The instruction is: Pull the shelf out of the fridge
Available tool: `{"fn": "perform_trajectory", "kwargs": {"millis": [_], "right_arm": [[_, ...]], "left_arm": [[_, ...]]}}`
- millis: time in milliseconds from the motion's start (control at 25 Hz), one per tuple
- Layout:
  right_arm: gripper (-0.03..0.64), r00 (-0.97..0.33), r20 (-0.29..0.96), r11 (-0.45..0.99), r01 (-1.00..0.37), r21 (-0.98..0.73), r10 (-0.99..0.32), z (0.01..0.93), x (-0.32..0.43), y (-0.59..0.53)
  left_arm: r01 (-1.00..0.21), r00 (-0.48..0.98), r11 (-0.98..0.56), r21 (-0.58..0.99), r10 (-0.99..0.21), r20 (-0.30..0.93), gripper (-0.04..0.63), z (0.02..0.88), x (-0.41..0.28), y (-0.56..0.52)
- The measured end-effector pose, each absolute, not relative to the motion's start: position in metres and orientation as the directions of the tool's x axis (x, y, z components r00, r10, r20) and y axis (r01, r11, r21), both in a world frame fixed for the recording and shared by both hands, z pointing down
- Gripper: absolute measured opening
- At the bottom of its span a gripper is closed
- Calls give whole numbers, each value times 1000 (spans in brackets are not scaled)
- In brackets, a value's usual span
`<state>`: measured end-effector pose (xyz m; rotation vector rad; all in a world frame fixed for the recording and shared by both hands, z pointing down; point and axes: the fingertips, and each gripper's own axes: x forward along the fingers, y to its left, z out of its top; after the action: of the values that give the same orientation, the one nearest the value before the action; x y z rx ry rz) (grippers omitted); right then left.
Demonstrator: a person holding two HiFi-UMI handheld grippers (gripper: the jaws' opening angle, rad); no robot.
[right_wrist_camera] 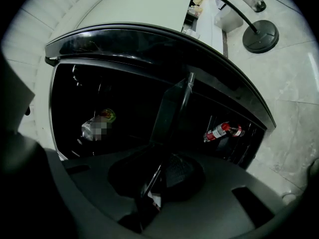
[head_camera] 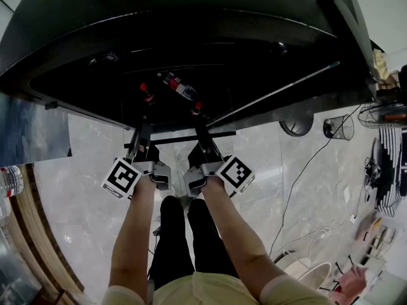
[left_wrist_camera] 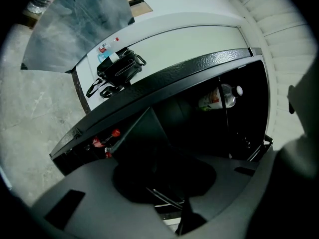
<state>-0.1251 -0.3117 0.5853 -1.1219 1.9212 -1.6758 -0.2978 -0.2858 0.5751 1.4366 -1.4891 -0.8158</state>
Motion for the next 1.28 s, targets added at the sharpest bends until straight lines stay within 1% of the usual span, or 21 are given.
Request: {"fn": "perform_trajectory", "kwargs": {"millis": [40,160,280,360,560,1280], "right_arm": [[52,-628,216,-2,-322,-947,-748,583,-126,-311],[52,-634,209,23,-337,-941,-744,578,-125,-306],[52,-636,191,54,-345,-937,-748,568,-121,-301],[54,-640,170,75,-338,-938,-749,562,-120,-298],[55,-643,156,58,-298,-953,-750,561,-119,-289],[57,-652,101,129,-295,-947,-751,478,-98,-239]], "left_arm": [[-399,65,104,911,-988,141,81,575,-298,-285],[-372,70,59,926,-993,92,66,570,-298,-282],[-339,54,60,939,-995,83,61,564,-293,-273],[-345,42,64,937,-996,83,61,561,-290,-266],[-324,14,66,944,-997,74,61,561,-286,-251],[-332,40,-8,943,-999,6,60,479,-267,-206]]}}
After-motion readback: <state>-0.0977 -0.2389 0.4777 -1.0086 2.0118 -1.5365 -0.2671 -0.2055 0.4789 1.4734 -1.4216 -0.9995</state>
